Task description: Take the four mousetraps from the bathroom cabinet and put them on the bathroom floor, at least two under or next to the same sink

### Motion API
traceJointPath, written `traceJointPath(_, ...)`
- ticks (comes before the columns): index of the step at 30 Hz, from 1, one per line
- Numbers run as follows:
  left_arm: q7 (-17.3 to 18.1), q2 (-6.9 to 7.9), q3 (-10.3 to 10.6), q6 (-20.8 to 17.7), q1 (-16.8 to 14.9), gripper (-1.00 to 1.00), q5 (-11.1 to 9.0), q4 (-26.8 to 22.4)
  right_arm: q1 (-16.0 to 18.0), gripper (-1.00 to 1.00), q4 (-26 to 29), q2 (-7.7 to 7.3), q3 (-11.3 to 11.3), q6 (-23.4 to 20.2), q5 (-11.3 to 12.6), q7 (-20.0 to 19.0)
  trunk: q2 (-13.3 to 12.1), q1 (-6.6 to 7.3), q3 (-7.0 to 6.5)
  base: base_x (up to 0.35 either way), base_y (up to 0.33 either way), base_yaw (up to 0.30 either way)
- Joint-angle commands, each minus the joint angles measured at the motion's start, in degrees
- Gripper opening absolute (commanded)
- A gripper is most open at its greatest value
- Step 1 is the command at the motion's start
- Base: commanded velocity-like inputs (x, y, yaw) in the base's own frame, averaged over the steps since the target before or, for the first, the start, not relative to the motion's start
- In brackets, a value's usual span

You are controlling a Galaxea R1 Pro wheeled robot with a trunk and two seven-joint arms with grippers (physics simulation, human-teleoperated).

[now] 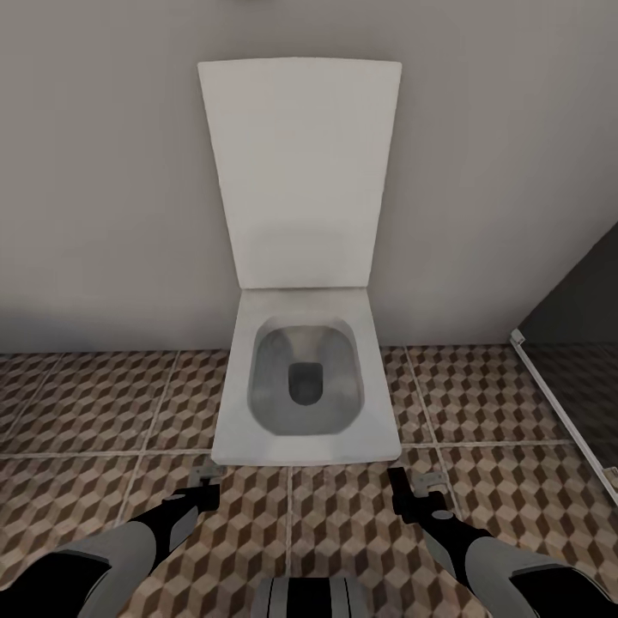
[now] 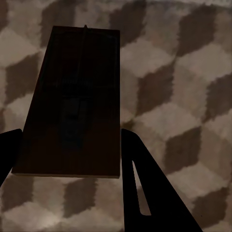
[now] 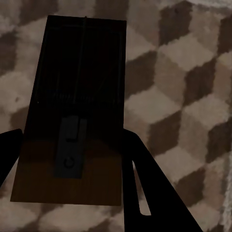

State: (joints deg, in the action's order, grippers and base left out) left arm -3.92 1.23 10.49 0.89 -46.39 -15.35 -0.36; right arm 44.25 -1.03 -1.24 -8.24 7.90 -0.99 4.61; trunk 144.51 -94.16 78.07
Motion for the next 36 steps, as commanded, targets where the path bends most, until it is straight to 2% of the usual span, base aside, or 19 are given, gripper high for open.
traceJointPath(1, -0.1, 0.01, 0.5, 0.1, 0.0, -1.00, -0.4, 0.0, 0.0, -1.00, -0.1, 0.01, -0.4, 0.2, 0.0, 0.3, 0.0, 0.01, 0.04, 0.000, 0.000, 0.001)
traceJointPath(36, -0.1, 0.05, 0.5, 0.1, 0.0, -1.00, -0.4, 0.0, 0.0, -1.00, -0.1, -0.03, -0.2, 0.1, 0.5, 0.4, 0.0, 0.01, 0.04, 0.000, 0.000, 0.000)
